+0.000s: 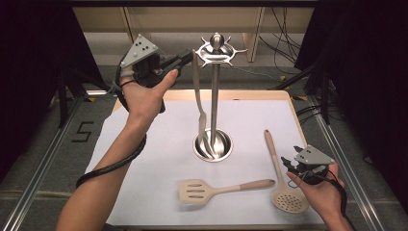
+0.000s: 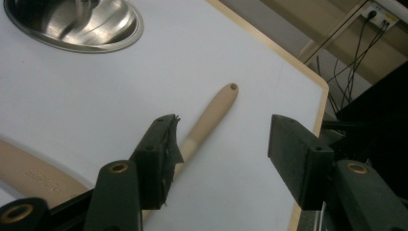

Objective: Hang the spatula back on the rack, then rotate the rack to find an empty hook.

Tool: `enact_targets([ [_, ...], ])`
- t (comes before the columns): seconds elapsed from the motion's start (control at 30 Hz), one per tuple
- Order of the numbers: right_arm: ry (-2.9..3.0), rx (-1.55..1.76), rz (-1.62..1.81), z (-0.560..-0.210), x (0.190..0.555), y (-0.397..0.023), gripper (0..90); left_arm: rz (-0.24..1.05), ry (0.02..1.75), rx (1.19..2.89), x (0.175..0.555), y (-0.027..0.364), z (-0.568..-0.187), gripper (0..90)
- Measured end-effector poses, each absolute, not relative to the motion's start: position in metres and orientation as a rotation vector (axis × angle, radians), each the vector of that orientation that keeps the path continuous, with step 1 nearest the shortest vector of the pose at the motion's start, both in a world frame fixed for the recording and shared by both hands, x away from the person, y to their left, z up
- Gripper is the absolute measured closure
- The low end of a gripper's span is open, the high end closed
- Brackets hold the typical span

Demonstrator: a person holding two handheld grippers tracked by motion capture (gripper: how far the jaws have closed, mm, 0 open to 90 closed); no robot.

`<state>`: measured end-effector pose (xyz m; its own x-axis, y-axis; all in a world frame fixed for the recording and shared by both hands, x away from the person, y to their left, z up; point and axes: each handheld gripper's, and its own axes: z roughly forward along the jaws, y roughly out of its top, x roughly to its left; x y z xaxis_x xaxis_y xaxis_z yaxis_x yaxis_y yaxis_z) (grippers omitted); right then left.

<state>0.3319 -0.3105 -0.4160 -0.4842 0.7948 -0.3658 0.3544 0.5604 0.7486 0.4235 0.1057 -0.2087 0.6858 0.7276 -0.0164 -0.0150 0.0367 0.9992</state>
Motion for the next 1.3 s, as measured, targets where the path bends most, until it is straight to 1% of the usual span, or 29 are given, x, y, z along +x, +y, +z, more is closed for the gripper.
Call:
enact_targets([
  [0.1, 2.088, 0.913, 0.779, -0.416, 0.336, -0.307, 44.4, 0.593, 0.638, 1.428, 0.431, 0.108, -0.208, 89.4],
  [0.23, 2.107, 0.908, 0.775, -0.419, 0.338, -0.305, 44.3, 0.624, 0.653, 1.427, 0.435, 0.110, -0.207, 89.5],
  [0.37, 2.090, 0.920, 0.786, -0.418, 0.336, -0.311, 44.3, 0.622, 0.663, 1.418, 0.436, 0.113, -0.208, 89.4],
  [0.6, 2.106, 0.915, 0.774, -0.418, 0.338, -0.309, 44.3, 0.635, 0.640, 1.392, 0.425, 0.117, -0.208, 89.2],
  [0.73, 2.088, 0.929, 0.785, -0.417, 0.337, -0.308, 44.3, 0.627, 0.629, 1.396, 0.411, 0.120, -0.211, 87.5],
  [0.77, 2.096, 0.917, 0.780, -0.418, 0.337, -0.309, 44.3, 0.617, 0.622, 1.418, 0.406, 0.119, -0.214, 86.4],
  [0.8, 2.095, 0.924, 0.783, -0.418, 0.336, -0.310, 44.2, 0.604, 0.611, 1.450, 0.400, 0.117, -0.218, 81.7],
  [0.83, 2.090, 0.928, 0.787, -0.418, 0.336, -0.311, 44.2, 0.598, 0.601, 1.485, 0.395, 0.115, -0.223, 79.4],
  [0.87, 2.090, 0.928, 0.787, -0.418, 0.336, -0.311, 44.2, 0.581, 0.601, 1.518, 0.390, 0.112, -0.230, 79.4],
  [0.97, 2.089, 0.927, 0.789, -0.418, 0.335, -0.312, 44.1, 0.509, 0.587, 1.678, 0.380, 0.103, -0.253, 72.0],
  [1.07, 2.096, 0.915, 0.784, -0.418, 0.333, -0.311, 44.1, 0.432, 0.563, 1.872, 0.372, 0.091, -0.281, 64.4],
  [1.13, 2.097, 0.908, 0.781, -0.417, 0.333, -0.311, 44.1, 0.375, 0.535, 1.998, 0.368, 0.080, -0.301, 63.9],
  [1.27, 2.096, 0.918, 0.774, -0.417, 0.331, -0.311, 43.9, 0.247, 0.482, 2.179, 0.363, 0.056, -0.342, 61.9],
  [1.3, 2.095, 0.921, 0.774, -0.417, 0.331, -0.311, 43.9, 0.236, 0.473, 2.207, 0.362, 0.049, -0.351, 61.6],
])
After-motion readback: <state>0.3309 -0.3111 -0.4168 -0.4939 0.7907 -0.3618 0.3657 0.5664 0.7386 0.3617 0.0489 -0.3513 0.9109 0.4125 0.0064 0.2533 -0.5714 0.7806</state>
